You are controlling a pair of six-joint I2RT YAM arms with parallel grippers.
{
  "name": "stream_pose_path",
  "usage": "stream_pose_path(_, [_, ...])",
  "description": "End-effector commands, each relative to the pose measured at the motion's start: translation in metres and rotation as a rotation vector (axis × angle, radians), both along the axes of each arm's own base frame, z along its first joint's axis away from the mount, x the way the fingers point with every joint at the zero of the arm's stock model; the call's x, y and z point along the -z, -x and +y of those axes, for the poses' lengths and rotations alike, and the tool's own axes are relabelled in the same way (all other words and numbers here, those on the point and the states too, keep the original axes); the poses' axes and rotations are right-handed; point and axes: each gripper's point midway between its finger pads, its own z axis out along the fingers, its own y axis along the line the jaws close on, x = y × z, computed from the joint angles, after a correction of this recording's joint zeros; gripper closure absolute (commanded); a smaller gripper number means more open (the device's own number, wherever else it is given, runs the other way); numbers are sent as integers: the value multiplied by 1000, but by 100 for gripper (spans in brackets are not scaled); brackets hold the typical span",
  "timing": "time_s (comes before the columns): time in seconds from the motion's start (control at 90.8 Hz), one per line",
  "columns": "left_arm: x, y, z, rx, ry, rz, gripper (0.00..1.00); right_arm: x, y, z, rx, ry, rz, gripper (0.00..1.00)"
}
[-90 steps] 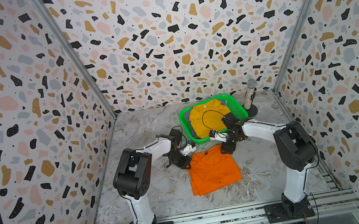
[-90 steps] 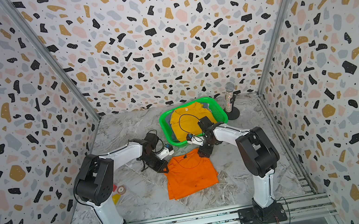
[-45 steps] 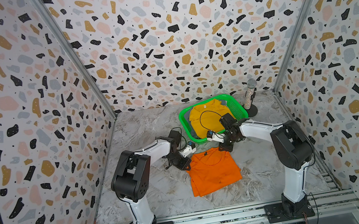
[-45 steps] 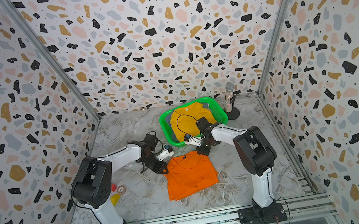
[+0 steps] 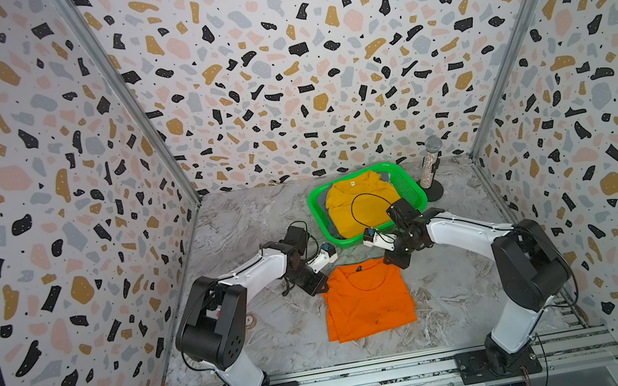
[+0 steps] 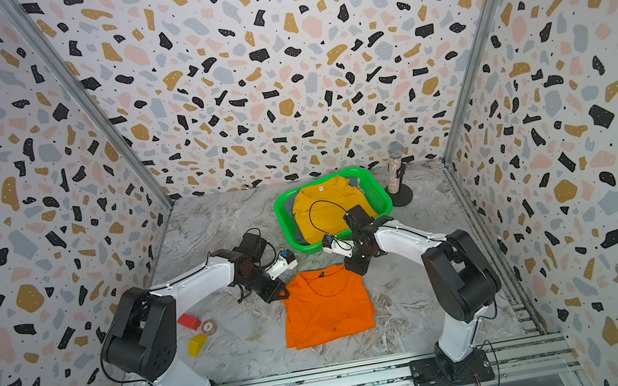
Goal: Put the folded t-shirts into the basket
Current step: Pick up the T-shirt from the center of the board.
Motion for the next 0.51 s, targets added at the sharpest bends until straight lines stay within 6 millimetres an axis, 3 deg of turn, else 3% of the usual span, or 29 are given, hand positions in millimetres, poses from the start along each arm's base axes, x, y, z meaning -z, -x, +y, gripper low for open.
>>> stream_pose_path(0.0, [-22, 1, -10, 40, 80, -32, 100, -34, -3, -4, 8, -22, -107, 100])
stream_pose_path(0.33, [-80, -8, -33, 73, 236, -103, 100, -91, -11, -30, 60, 34, -337, 100])
stream_pose_path(0.495, [-98, -25, -43, 64, 274, -158, 100, -113, -24, -47, 127, 102, -425, 100])
